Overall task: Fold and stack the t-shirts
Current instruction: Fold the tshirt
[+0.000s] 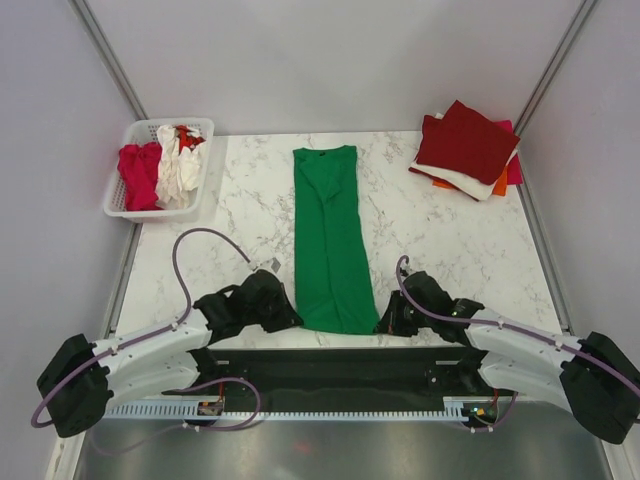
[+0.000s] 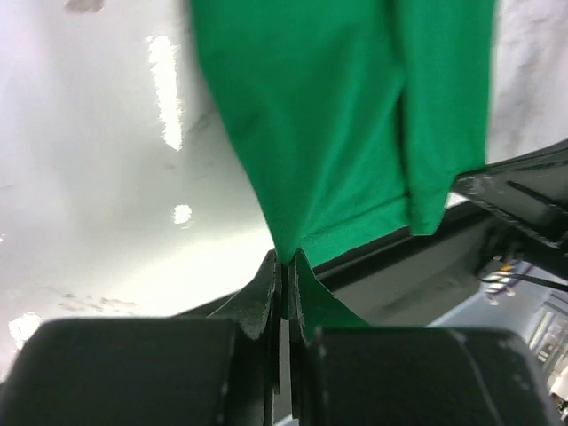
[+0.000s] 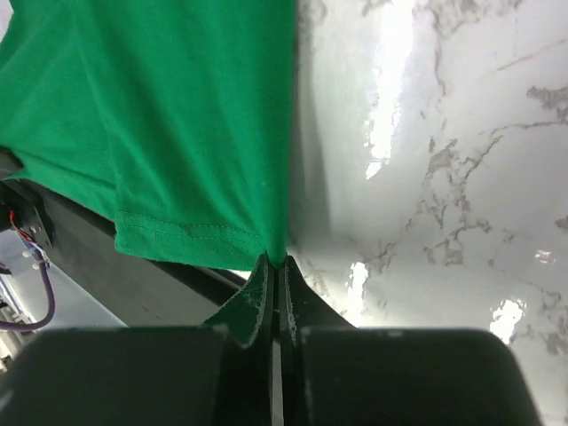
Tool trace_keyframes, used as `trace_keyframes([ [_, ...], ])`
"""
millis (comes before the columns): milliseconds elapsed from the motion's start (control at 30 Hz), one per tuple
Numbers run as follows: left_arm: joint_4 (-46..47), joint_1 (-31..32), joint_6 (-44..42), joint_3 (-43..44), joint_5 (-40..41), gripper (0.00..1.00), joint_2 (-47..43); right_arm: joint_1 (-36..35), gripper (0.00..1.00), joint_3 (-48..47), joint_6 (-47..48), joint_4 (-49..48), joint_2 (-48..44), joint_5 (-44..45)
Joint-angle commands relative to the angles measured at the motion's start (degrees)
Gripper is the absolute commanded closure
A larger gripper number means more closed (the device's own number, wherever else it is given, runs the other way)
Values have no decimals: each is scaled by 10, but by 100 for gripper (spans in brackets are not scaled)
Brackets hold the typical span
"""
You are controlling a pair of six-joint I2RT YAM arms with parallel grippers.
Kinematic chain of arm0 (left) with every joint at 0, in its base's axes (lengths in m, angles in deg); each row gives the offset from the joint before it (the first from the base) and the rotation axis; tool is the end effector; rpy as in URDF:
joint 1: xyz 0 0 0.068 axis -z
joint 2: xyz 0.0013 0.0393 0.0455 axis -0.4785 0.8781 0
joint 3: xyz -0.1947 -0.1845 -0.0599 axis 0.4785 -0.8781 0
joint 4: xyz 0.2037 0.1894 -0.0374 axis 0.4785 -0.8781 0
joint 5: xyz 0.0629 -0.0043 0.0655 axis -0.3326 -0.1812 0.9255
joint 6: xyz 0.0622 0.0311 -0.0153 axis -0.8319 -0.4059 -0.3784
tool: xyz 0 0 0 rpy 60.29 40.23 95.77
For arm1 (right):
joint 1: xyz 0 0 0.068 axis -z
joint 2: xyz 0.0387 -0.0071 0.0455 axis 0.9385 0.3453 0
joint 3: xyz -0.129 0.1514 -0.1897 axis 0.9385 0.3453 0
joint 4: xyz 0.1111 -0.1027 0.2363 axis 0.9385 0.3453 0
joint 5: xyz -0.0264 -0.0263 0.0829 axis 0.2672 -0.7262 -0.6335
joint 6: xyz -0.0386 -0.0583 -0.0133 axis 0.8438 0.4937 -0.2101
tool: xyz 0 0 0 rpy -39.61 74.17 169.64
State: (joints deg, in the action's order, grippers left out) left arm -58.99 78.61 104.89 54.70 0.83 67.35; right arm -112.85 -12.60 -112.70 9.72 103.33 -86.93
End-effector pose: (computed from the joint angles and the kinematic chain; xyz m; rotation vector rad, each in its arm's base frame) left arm 0.1311 -0.1588 0.1335 -0.2188 2.6288 -0.8210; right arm 0.1357 0.1444 0.1010 0.1199 2.6775 0.9282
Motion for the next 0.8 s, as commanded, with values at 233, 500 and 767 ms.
trace_keyframes([
  [233, -130, 2, -47, 165, 46, 97, -2, -5, 100, -218, 43, 136, 22, 59],
  [500, -155, -44, -123, 303, 65, 93, 86, 0, 100, -392, 108, 172, 116, 123],
  [767, -163, -128, -199, 412, 28, 88, 181, 23, 100, -512, 173, 198, 201, 223],
])
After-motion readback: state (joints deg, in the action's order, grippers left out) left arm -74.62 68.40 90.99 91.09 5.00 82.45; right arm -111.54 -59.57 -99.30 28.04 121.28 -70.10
